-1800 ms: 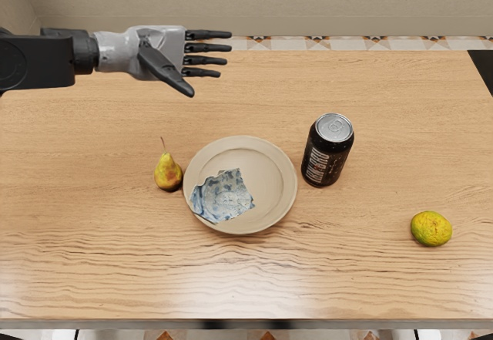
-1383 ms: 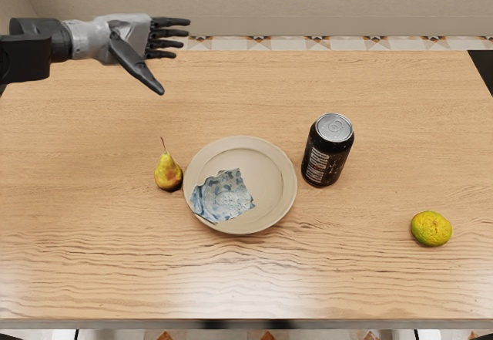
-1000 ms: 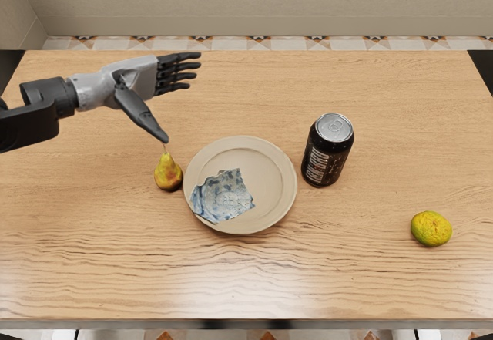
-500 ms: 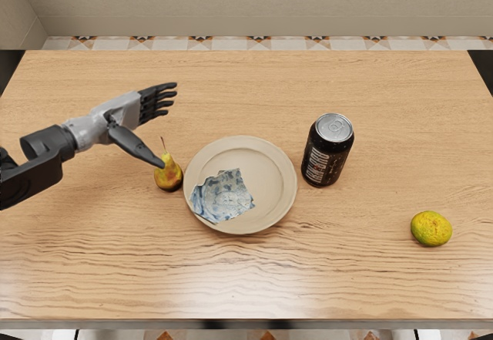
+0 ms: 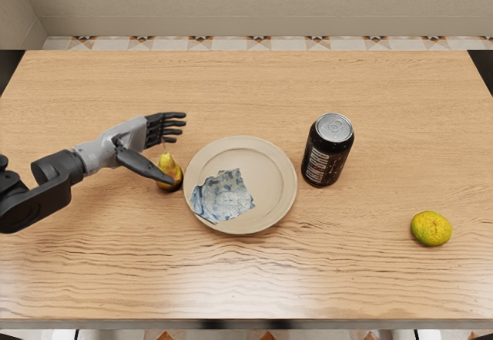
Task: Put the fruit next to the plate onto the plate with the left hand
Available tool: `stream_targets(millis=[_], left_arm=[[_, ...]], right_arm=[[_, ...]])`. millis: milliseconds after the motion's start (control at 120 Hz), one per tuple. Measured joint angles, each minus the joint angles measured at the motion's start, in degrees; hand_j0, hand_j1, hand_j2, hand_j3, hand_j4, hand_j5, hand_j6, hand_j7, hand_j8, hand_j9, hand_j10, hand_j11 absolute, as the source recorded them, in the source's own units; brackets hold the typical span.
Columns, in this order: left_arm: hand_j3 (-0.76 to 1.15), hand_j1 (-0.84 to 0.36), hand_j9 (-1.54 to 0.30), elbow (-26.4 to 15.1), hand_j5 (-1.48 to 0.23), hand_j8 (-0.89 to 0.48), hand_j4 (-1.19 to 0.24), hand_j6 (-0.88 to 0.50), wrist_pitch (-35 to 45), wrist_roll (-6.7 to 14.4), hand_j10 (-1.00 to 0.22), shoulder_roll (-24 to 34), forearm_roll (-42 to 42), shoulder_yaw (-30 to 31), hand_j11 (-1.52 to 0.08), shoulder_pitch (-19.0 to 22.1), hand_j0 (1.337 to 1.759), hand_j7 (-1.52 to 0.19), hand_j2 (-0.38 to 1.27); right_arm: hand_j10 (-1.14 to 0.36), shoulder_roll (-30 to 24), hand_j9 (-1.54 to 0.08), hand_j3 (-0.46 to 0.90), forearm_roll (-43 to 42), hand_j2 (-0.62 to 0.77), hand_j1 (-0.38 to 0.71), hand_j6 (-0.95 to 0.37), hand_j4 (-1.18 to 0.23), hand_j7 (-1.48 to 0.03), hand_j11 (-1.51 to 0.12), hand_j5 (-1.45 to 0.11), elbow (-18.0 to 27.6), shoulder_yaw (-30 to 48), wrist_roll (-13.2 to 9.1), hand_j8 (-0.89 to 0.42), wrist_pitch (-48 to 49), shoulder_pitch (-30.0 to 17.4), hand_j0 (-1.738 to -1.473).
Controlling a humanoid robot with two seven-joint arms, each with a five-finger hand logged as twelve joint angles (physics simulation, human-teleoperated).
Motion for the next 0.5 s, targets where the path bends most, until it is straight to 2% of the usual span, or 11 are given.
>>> stream_targets(millis=[500], left_arm=[[0.00,-0.07,-0.46,-1.32,-0.46,-0.35,-0.35,-0.35,0.01,0.67,-0.35,-0.44,0.62,0.03,-0.46,2.31,1.658,-0.46,0.07]], right_arm=[[-0.02,0.00,-0.02,0.00,0.00,0.00,-0.33,-0.02,-0.02,-0.02,-0.02,-0.02,0.00,0.00,0.00,-0.02,0.00,0.00,-1.658]])
